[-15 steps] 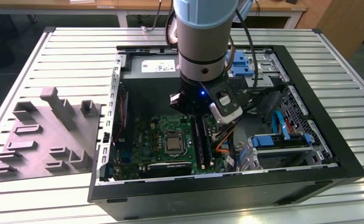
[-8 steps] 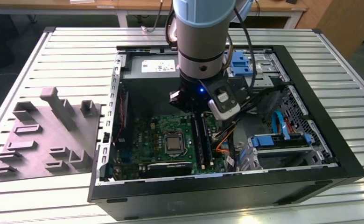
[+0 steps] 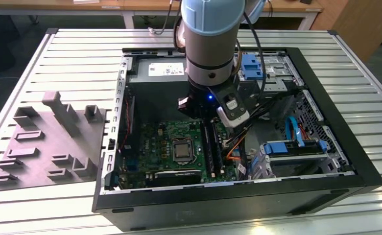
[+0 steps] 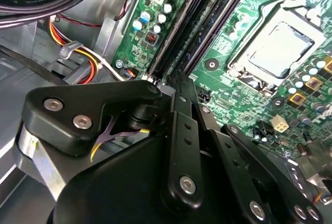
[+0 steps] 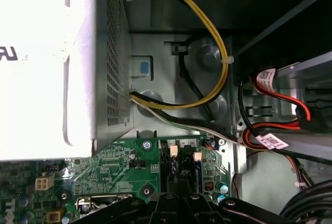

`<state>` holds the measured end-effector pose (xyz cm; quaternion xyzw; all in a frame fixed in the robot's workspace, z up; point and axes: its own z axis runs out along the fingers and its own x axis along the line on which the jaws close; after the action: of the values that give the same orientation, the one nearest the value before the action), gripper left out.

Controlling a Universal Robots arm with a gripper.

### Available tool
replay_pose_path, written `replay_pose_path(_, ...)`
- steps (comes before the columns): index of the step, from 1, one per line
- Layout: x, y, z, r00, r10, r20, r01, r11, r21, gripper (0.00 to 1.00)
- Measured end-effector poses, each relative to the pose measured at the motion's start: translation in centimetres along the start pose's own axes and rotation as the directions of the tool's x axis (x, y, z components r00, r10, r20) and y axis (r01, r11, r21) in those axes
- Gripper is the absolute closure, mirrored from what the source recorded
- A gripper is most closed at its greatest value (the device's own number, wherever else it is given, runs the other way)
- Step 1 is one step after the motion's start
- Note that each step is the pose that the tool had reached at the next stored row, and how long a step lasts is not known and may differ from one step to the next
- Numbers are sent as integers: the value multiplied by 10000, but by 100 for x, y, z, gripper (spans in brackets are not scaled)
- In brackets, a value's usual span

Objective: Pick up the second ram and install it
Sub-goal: 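Press down the second ram until it locks into place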

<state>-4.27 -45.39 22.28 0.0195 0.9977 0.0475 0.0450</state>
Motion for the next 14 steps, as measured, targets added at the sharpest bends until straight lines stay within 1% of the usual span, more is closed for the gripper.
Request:
replay_pose_path(5, 1, 0, 5, 10000, 0, -1, 0, 10000, 0, 90)
replay_pose_path(8, 4, -4, 34, 10000, 0, -2, 0, 10000, 5, 90)
replay_pose_path(11, 4, -4, 35, 10000, -1, -2, 1, 10000, 4, 90)
replay_pose_path(14, 5, -5, 53, 10000, 0, -2, 0, 10000, 2, 90)
